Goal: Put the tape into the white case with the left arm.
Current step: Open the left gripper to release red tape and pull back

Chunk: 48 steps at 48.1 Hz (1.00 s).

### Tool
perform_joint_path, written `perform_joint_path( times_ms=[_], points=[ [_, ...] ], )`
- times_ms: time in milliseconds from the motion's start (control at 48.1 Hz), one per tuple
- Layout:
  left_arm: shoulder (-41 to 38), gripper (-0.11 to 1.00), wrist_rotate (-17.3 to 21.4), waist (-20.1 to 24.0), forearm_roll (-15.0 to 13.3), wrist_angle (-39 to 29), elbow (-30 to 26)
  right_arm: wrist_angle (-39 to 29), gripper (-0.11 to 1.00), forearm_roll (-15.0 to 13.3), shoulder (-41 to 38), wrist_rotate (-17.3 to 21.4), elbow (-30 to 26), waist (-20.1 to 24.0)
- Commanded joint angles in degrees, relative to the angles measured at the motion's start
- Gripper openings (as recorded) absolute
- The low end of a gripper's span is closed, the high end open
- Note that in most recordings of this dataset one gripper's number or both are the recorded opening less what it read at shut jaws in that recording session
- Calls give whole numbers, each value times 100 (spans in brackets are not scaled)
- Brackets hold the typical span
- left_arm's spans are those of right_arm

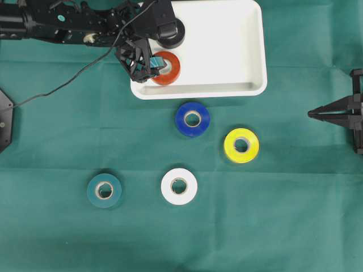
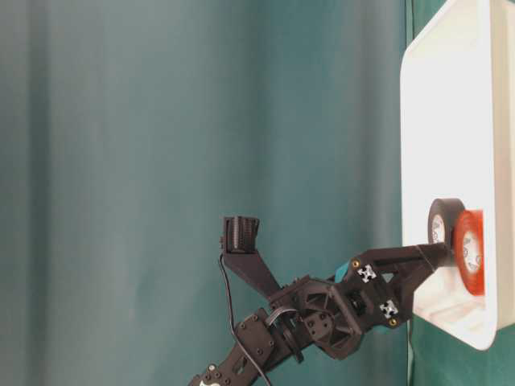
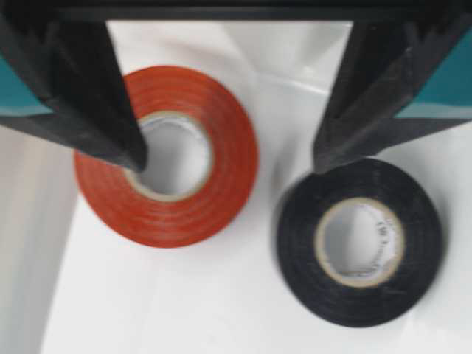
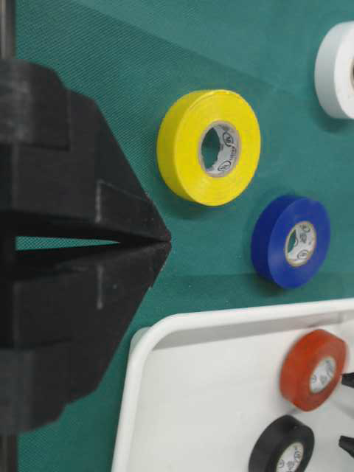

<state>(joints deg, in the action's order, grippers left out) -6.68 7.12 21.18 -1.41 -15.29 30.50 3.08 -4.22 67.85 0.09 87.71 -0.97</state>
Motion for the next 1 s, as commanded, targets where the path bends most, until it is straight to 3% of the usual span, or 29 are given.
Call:
perform_joint_path(
  times_ms=[0,291,978],
  points=[
    [114,94,-9,18,9,26,-62,35,-9,-9,-44,9,-53,-9],
    [439,94,-26,-158,9,26,141,35,-9,0,-44,9,-62,-9],
    [2303,94,-62,-1345,0,0,1450,35,-9,-9,-44,9,-53,-9]
  ],
)
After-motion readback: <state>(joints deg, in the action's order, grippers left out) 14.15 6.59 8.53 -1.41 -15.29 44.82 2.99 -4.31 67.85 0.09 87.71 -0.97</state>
